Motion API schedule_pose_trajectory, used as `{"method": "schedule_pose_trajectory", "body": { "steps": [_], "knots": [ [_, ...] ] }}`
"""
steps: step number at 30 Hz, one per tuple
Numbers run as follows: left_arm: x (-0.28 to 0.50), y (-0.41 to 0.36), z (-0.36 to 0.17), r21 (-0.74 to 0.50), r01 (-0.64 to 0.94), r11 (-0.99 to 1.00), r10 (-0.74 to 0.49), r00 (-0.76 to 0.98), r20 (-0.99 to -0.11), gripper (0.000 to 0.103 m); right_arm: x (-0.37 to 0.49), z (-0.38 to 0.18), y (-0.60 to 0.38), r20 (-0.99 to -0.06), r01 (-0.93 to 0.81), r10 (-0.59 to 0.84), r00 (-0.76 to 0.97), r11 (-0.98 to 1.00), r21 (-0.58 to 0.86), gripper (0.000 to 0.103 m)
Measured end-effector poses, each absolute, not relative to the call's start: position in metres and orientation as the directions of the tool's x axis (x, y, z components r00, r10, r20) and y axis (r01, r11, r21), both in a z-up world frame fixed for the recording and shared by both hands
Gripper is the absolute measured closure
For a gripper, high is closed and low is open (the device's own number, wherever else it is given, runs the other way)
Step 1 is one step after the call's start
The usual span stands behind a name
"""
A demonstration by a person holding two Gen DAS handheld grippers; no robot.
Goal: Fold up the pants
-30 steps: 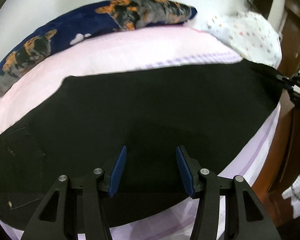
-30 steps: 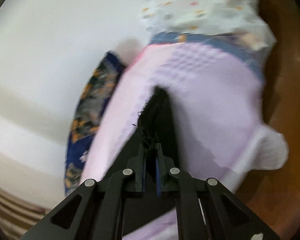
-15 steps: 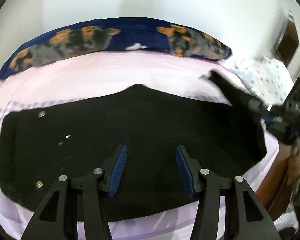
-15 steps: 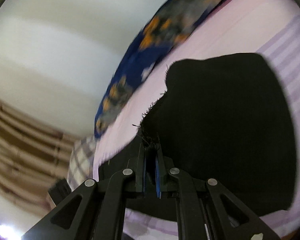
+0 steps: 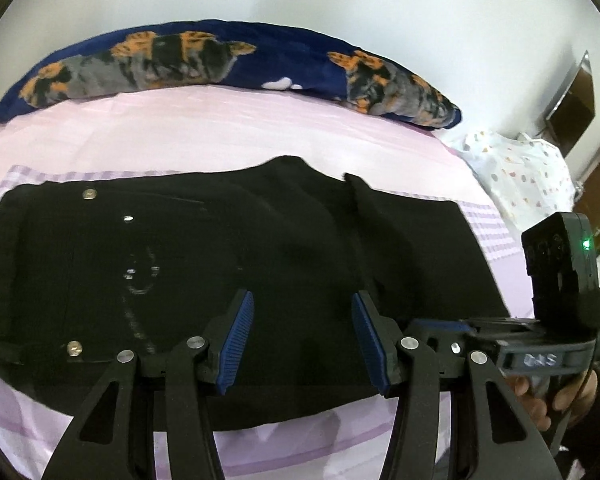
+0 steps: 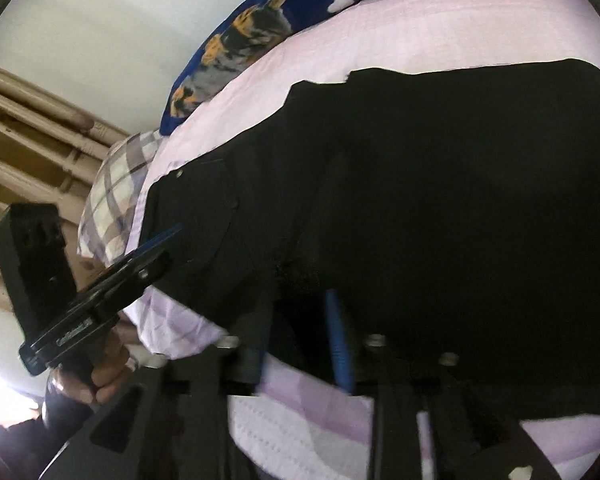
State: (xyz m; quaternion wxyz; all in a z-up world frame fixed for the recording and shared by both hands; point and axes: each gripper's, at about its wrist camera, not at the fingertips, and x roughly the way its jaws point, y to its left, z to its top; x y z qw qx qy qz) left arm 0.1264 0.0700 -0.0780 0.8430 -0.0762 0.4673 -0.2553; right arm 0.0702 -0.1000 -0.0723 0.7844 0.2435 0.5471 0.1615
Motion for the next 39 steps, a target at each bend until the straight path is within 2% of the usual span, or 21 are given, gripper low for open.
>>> {"method": "schedule_pose_trajectory", "body": {
  "steps": [1, 8, 14, 20, 22, 23, 24, 26, 33, 39],
  "knots": [
    [0.127, 0.069, -0.078, -0.392, 0.365, 0.844, -0.525, 0.416, -0.743, 0.051, 0.068, -0.067, -0.101, -0.774, 0.01, 0.522, 0.358, 0.827, 0.563, 0.058],
    [0.138, 0.055, -0.092, -0.601, 0.345, 0.721, -0.681, 0.197, -0.705, 0.051, 0.038, -0.029, -0.165, -0.724, 0.152, 0.41, 0.555, 0.806, 0.573, 0.051],
    [0.151, 0.037, -0.112, -0.661, 0.261, 0.704, -0.699, 0.092, -0.709, 0.051, 0.023, -0.031, -0.216, -0.696, 0.287, 0.35, 0.627, 0.727, 0.624, 0.051],
    [0.163, 0.022, -0.128, -0.687, 0.203, 0.698, -0.706, 0.036, -0.707, 0.052, 0.017, -0.038, -0.231, -0.694, 0.332, 0.332, 0.639, 0.695, 0.638, 0.051],
    [0.164, 0.018, -0.131, -0.7, 0.199, 0.686, -0.716, 0.017, -0.698, 0.055, 0.015, -0.04, -0.235, -0.694, 0.339, 0.332, 0.639, 0.688, 0.642, 0.051],
    [0.164, 0.015, -0.132, -0.703, 0.197, 0.684, -0.718, 0.009, -0.696, 0.062, 0.014, -0.041, -0.236, -0.692, 0.342, 0.334, 0.64, 0.683, 0.646, 0.051],
    [0.164, 0.013, -0.133, -0.705, 0.192, 0.683, -0.719, 0.004, -0.696, 0.076, 0.014, -0.043, -0.237, -0.692, 0.345, 0.336, 0.639, 0.679, 0.648, 0.051],
    [0.163, 0.008, -0.136, -0.698, 0.192, 0.69, -0.71, -0.006, -0.704, 0.093, 0.014, -0.045, -0.237, -0.693, 0.349, 0.34, 0.636, 0.674, 0.651, 0.051],
    [0.142, 0.01, -0.102, -0.64, 0.288, 0.712, -0.685, 0.088, -0.723, 0.096, 0.016, -0.052, -0.239, -0.699, 0.364, 0.341, 0.628, 0.666, 0.652, 0.051],
    [0.143, 0.014, -0.133, -0.625, 0.208, 0.752, -0.643, 0.024, -0.765, 0.096, 0.021, -0.056, -0.239, -0.712, 0.371, 0.335, 0.617, 0.674, 0.638, 0.051]
  ]
}}
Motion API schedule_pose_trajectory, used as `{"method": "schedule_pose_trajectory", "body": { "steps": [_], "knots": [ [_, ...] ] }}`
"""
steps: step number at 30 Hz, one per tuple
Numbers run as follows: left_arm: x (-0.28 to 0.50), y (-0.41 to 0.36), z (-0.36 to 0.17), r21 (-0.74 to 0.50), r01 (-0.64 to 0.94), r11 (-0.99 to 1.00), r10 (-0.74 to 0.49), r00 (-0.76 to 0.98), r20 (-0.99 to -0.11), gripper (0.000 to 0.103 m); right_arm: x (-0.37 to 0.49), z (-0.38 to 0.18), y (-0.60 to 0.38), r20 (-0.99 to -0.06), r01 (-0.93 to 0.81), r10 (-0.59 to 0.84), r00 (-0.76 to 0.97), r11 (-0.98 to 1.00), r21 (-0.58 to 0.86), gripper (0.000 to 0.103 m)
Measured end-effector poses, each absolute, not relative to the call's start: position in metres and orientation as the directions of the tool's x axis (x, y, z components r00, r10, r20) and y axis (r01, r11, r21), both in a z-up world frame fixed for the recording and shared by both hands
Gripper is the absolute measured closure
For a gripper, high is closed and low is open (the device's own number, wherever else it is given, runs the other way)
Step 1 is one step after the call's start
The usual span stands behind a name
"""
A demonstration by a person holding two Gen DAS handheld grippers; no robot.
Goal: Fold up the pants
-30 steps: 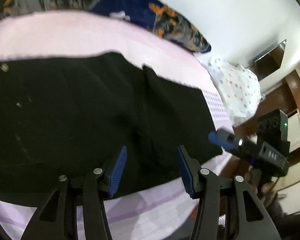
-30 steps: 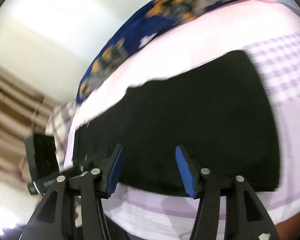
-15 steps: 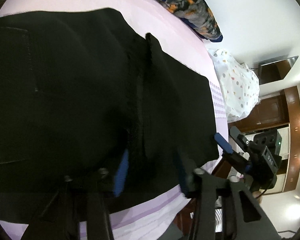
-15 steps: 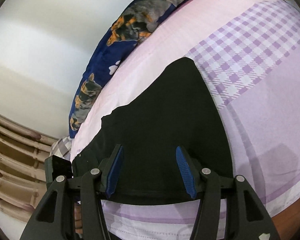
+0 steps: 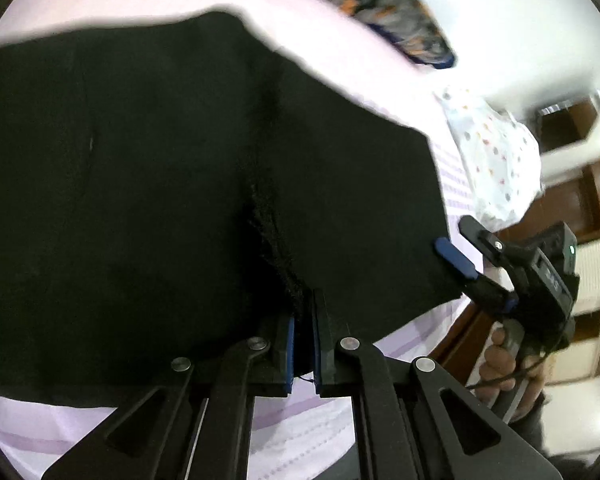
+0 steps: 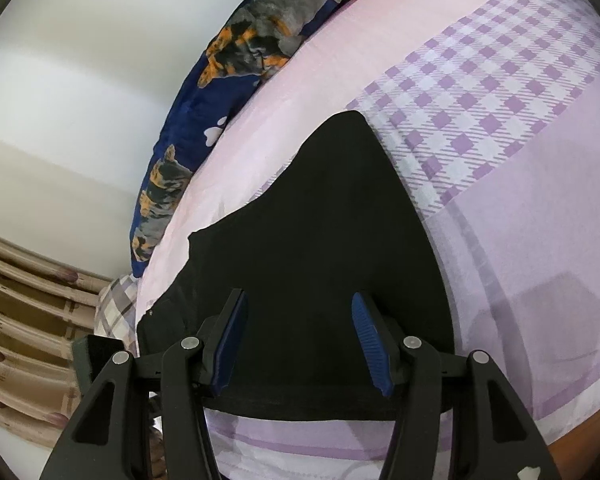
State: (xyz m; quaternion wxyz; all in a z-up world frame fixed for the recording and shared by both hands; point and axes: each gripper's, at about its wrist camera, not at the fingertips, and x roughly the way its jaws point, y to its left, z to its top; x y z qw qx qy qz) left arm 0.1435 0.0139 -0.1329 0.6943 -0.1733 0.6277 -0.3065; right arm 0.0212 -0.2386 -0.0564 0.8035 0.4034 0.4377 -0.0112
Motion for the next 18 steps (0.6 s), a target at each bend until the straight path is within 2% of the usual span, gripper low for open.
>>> {"method": "schedule_pose_trajectory", "body": {
  "steps": [7, 11, 13, 15, 17, 18],
  "knots": [
    [0.142, 0.007, -0.129, -0.588, 0.236, 0.774, -0.611, 0.035, -0.791, 0.096, 0.024, -0.061, -0.234, -0.749, 0.38, 0.31, 0.586, 0.711, 0.591, 0.052],
    [0.141, 0.003, -0.125, -0.549, 0.267, 0.792, -0.581, 0.057, -0.812, 0.09, 0.027, -0.061, -0.23, -0.765, 0.382, 0.289, 0.576, 0.732, 0.564, 0.051],
    [0.14, 0.002, -0.121, -0.525, 0.283, 0.803, -0.565, 0.078, -0.822, 0.084, 0.027, -0.06, -0.228, -0.769, 0.38, 0.282, 0.574, 0.741, 0.554, 0.05],
    [0.138, 0.005, -0.114, -0.505, 0.301, 0.809, -0.556, 0.114, -0.823, 0.07, 0.028, -0.06, -0.227, -0.774, 0.383, 0.274, 0.571, 0.745, 0.546, 0.05],
    [0.136, 0.011, -0.104, -0.474, 0.316, 0.822, -0.542, 0.175, -0.822, 0.063, 0.029, -0.06, -0.226, -0.777, 0.385, 0.27, 0.568, 0.747, 0.542, 0.048],
    [0.135, 0.014, -0.099, -0.455, 0.322, 0.831, -0.531, 0.211, -0.821, 0.062, 0.031, -0.059, -0.225, -0.781, 0.387, 0.265, 0.565, 0.751, 0.535, 0.048]
  ]
}}
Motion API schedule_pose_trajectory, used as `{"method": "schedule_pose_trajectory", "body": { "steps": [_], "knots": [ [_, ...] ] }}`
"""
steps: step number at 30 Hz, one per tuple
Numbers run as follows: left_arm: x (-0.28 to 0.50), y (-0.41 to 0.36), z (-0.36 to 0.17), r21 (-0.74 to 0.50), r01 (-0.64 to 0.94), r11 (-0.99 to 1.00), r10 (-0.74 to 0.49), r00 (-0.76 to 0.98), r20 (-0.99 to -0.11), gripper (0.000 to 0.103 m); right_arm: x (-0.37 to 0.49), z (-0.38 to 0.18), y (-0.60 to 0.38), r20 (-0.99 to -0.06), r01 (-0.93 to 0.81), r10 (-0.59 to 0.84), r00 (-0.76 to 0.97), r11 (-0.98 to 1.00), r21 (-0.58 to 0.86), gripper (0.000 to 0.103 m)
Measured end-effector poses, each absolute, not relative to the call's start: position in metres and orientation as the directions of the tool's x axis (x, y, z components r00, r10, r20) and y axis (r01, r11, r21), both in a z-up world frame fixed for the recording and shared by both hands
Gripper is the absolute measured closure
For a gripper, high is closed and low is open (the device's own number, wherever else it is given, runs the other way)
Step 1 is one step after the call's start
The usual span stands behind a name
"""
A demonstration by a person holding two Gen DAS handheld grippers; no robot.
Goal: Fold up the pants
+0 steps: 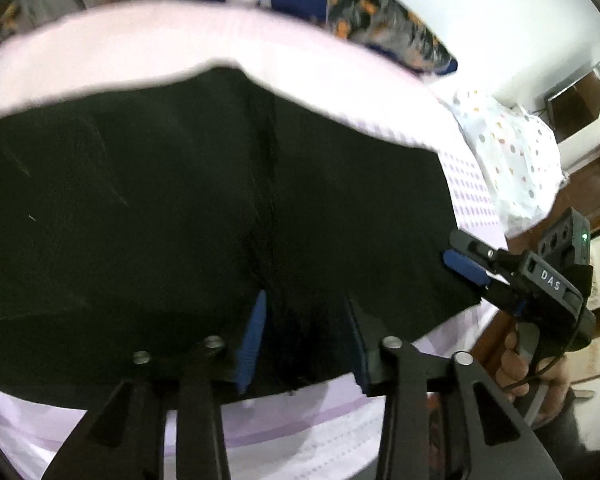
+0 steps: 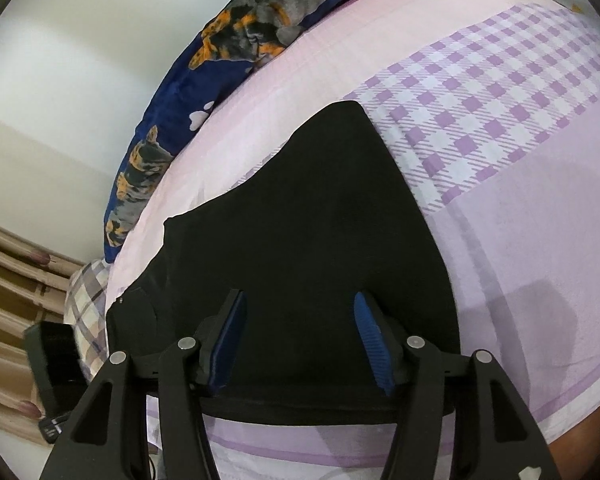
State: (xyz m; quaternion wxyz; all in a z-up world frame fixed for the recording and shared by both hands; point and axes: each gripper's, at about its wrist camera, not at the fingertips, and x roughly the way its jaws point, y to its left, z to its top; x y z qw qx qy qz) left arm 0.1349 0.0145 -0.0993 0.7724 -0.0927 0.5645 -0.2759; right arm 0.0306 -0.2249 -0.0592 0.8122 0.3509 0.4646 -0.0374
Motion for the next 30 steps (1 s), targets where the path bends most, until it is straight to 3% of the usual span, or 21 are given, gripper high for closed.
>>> {"method": "schedule_pose_trajectory", "body": {
  "steps": [5, 11, 18, 25, 30],
  "knots": [
    [0.129, 0.046, -0.074, -0.284, 0.317, 0.905, -0.403, 0.422, -0.812, 0.06, 0.046, -0.058, -0.215, -0.795, 0.367, 0.256, 0.55, 0.781, 0.505, 0.047],
    [0.127, 0.118, -0.061, -0.261, 0.181, 0.948, -0.318, 0.547, -0.774, 0.058, 0.088, -0.061, -0.187, -0.801, 0.291, 0.282, 0.529, 0.826, 0.483, 0.048],
    [0.121, 0.189, -0.05, -0.184, -0.03, 0.982, -0.12, 0.654, -0.747, 0.055, 0.151, -0.057, -0.148, -0.785, 0.213, 0.269, 0.558, 0.868, 0.448, 0.048],
    [0.117, 0.235, -0.053, -0.212, -0.138, 0.967, -0.074, 0.648, -0.758, 0.054, 0.186, -0.076, -0.098, -0.796, 0.104, 0.366, 0.481, 0.878, 0.467, 0.048],
    [0.115, 0.263, -0.059, -0.336, -0.174, 0.926, -0.159, 0.625, -0.764, 0.054, 0.176, -0.074, -0.069, -0.79, 0.021, 0.434, 0.433, 0.871, 0.49, 0.049]
  ]
}}
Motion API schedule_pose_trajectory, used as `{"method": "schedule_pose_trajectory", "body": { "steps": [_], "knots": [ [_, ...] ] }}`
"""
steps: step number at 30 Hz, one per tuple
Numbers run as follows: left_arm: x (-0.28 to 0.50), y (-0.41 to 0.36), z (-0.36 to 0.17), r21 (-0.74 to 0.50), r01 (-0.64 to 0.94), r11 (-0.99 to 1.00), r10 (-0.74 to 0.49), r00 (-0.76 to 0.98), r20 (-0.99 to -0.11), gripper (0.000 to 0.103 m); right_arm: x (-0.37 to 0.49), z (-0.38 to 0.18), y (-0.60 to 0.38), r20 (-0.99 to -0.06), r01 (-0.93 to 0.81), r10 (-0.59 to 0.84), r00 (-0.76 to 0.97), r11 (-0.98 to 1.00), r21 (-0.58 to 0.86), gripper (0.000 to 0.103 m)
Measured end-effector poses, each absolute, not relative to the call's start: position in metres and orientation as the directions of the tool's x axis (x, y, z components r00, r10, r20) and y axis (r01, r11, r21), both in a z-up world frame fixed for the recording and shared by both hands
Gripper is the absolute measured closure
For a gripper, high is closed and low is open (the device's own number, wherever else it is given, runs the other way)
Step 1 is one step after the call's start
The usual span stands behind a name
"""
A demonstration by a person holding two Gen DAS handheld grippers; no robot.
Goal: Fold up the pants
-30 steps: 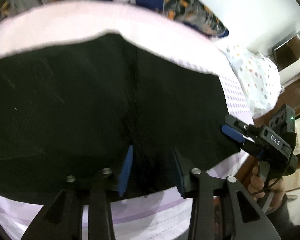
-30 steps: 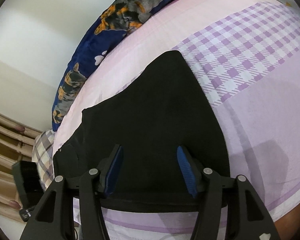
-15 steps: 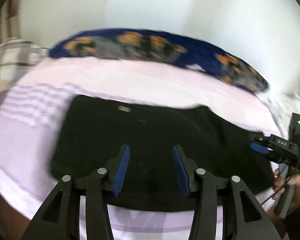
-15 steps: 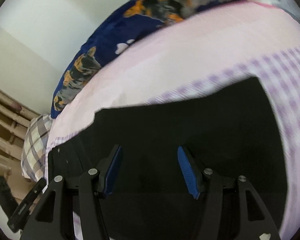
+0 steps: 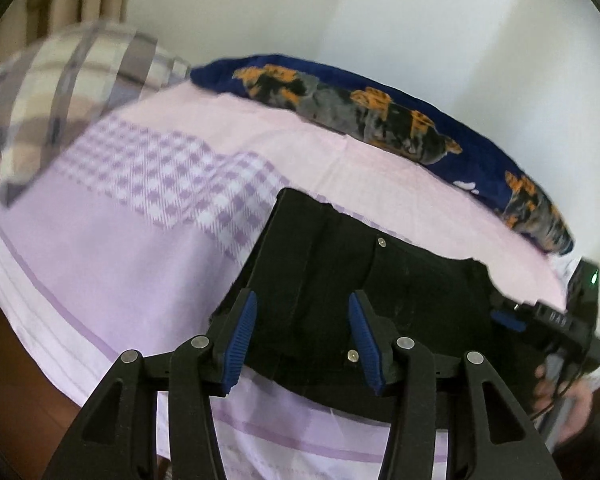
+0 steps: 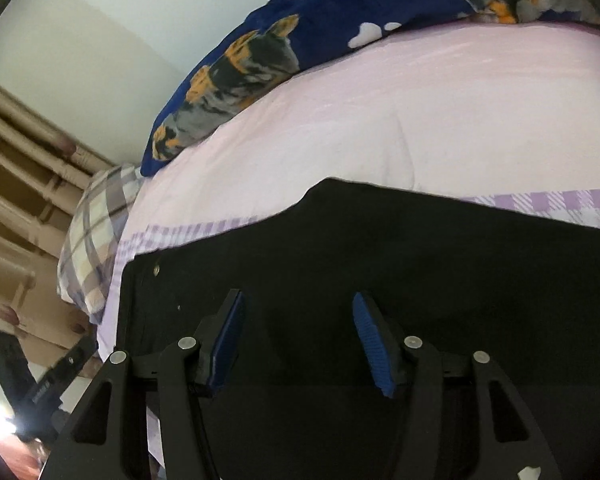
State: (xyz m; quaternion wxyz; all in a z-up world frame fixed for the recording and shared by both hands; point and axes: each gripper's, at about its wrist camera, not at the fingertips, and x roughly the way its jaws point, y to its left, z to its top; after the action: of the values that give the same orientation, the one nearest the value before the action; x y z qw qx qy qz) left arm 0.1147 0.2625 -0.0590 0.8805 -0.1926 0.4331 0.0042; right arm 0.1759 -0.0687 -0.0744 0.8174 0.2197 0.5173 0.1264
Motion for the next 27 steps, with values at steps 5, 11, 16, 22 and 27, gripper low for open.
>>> {"method": "schedule_pose_trajectory", "body": {
  "steps": [5, 11, 16, 22, 27],
  "knots": [
    [0.105, 0.291, -0.068, -0.506, -0.245, 0.827, -0.285, 0.592, -0.753, 0.054, 0.155, -0.057, -0.081, -0.758, 0.069, 0.441, 0.48, 0.843, 0.534, 0.043],
    [0.09, 0.315, -0.089, -0.649, -0.337, 0.682, -0.4, 0.572, -0.717, 0.052, 0.125, -0.043, -0.104, -0.733, 0.115, 0.442, 0.517, 0.813, 0.571, 0.032],
    [0.091, 0.315, -0.109, -0.697, -0.36, 0.62, -0.467, 0.545, -0.696, 0.051, 0.112, -0.047, -0.119, -0.74, 0.173, 0.424, 0.522, 0.797, 0.579, 0.032],
    [0.096, 0.315, -0.127, -0.679, -0.363, 0.638, -0.439, 0.554, -0.708, 0.051, 0.103, -0.053, -0.129, -0.737, 0.226, 0.422, 0.529, 0.766, 0.601, 0.032],
    [0.1, 0.326, -0.143, -0.706, -0.374, 0.601, -0.443, 0.579, -0.684, 0.051, 0.103, -0.049, -0.126, -0.739, 0.22, 0.413, 0.533, 0.775, 0.592, 0.032]
  ]
}}
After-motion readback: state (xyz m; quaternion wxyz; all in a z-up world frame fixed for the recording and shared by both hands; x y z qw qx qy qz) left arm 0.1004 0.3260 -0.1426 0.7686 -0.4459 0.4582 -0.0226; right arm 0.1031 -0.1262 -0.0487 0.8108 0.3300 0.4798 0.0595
